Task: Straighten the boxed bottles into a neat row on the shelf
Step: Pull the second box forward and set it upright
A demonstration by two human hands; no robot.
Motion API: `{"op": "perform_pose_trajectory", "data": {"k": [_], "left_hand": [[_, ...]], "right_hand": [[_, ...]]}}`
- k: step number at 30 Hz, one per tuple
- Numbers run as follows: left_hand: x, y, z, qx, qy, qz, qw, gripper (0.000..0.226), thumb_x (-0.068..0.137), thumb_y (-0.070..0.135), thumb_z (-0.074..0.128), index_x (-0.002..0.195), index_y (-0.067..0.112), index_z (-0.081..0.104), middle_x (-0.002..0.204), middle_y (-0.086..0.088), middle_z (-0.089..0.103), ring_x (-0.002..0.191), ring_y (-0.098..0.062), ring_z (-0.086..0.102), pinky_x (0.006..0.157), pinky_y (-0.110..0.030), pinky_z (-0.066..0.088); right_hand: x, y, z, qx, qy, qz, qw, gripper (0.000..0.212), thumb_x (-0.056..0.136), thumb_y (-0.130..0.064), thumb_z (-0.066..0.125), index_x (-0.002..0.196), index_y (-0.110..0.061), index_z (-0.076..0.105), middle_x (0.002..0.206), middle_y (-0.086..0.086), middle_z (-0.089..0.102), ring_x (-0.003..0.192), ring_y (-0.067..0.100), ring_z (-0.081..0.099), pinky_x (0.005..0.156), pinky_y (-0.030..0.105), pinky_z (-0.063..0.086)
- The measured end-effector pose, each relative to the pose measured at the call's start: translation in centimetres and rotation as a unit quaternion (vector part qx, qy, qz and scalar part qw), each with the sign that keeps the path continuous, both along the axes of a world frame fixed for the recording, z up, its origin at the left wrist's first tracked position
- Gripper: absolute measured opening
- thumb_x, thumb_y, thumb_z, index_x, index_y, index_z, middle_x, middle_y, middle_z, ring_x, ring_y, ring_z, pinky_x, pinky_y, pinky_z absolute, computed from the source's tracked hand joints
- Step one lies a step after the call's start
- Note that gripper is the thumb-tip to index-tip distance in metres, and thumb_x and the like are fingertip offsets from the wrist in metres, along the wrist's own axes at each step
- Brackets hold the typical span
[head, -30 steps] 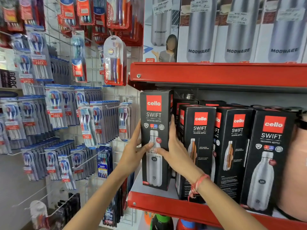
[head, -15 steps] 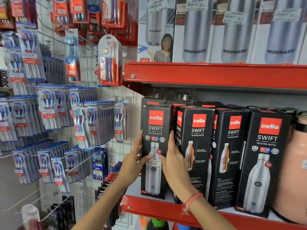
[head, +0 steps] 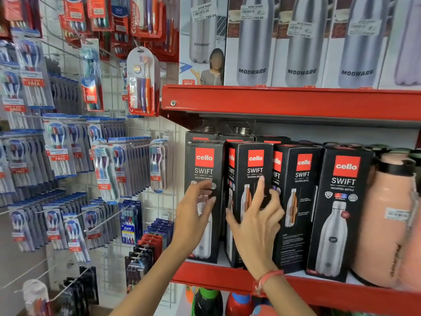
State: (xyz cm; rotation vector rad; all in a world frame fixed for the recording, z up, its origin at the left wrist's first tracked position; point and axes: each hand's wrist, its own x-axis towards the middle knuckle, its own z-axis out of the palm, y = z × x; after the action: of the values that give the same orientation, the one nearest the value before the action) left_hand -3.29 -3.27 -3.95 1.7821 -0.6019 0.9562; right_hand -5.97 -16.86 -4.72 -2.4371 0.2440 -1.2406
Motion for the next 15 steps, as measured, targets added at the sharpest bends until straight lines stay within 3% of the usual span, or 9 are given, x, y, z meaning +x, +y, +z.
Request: {"op": "perform_pose_trajectory", "data": {"k": [4,9,12,15], "left_hand": [[-0.7,-0.6,-0.4,-0.018,0.048,-0.02,0.998,0.035,0.094,0.009,0.059,0.127,0.017,0.055,0.119,0.004,0.064,0.107,0.002,0.06,0.094,-0.026,0.052],[-1.7,-0.9,0.5,-0.033,0.118,-0.055,0.991,0.042,0.094,0.015,0.06,0.133,0.024,0.05,0.124,0.012,0.061,0.111,0.006,0.057,0.098,-0.035,0.052],[-2.3,-0.8,1.2,-0.015,0.138,-0.078,0.987,0.053,0.09,0.018,0.066,0.139,0.024,0.044,0.13,0.009,0.058,0.114,-0.001,0.056,0.099,-0.035,0.051],[-2.9,-0.9,1.8,0.052,0.149,-0.065,0.985,0.062,0.084,0.027,0.072,0.139,0.023,0.043,0.122,0.013,0.058,0.111,-0.005,0.056,0.093,-0.029,0.052]], "right_hand": [[0.1,-0.1,-0.1,0.054,0.023,0.032,0.998,0.109,0.081,-0.048,0.068,0.154,-0.022,-0.008,0.15,0.027,0.023,0.115,0.042,0.045,0.09,0.047,0.05],[-0.6,-0.5,0.2,0.098,-0.023,0.131,0.986,0.104,0.087,-0.042,0.065,0.146,-0.043,-0.02,0.151,0.025,0.016,0.127,0.041,0.033,0.101,0.048,0.042],[-1.6,-2.0,0.8,0.107,-0.079,0.235,0.963,0.105,0.085,-0.043,0.067,0.142,-0.055,-0.02,0.153,0.02,0.014,0.14,0.03,0.02,0.107,0.036,0.028],[-2.5,-4.8,2.4,0.102,-0.065,0.333,0.935,0.109,0.08,-0.048,0.072,0.143,-0.059,-0.016,0.148,-0.003,0.02,0.14,0.011,0.023,0.107,0.021,0.021]]}}
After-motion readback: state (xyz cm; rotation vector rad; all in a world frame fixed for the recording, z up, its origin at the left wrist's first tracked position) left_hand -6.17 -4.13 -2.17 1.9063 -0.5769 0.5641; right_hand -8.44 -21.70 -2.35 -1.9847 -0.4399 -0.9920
